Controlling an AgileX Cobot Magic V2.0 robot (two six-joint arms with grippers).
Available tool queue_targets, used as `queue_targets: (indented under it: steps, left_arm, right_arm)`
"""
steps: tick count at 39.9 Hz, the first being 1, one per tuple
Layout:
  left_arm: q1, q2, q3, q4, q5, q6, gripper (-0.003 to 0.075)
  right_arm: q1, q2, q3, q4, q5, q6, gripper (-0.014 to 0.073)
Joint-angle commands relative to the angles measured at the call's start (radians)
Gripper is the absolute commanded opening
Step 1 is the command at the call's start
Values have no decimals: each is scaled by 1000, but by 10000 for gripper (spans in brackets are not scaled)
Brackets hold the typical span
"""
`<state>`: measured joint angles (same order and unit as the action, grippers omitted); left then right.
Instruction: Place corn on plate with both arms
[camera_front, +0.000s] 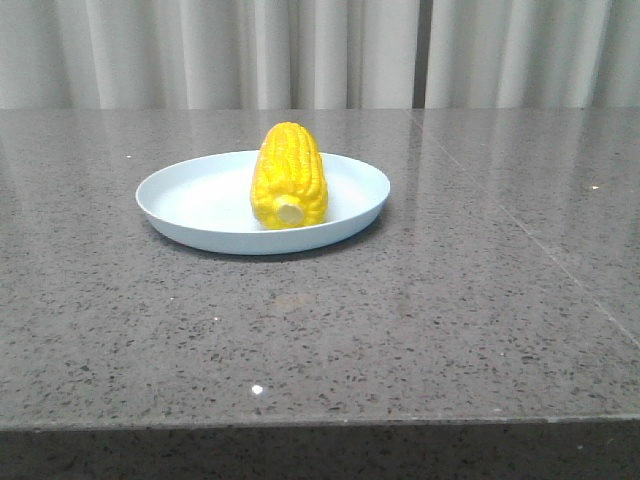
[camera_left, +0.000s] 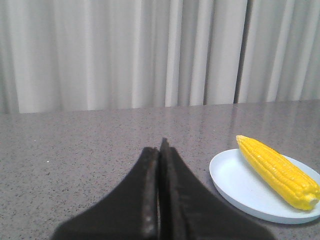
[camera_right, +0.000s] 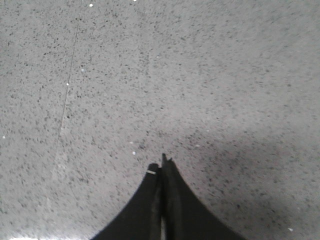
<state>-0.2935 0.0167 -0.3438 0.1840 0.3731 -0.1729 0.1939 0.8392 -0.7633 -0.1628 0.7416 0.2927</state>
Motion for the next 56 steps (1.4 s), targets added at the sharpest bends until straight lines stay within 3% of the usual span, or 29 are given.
queue_targets:
  steps: [1,9,18,56]
  left_arm:
    - [-7,14,-24,3,-73,-5,-20]
    - [-7,14,-24,3,-73,-5,-20]
    - [-7,14,-24,3,-73,-5,-20]
    - [-7,14,-24,3,-73,-5,-20]
  right_arm:
    - [-1,-141,86,-63,-165,-8,-68]
    - [-1,-453,283,-86,-324,-8,-68]
    - [-1,-656,357,-85,-344,-8,-68]
    - [-1,-673,357,-85,-341,-8,-68]
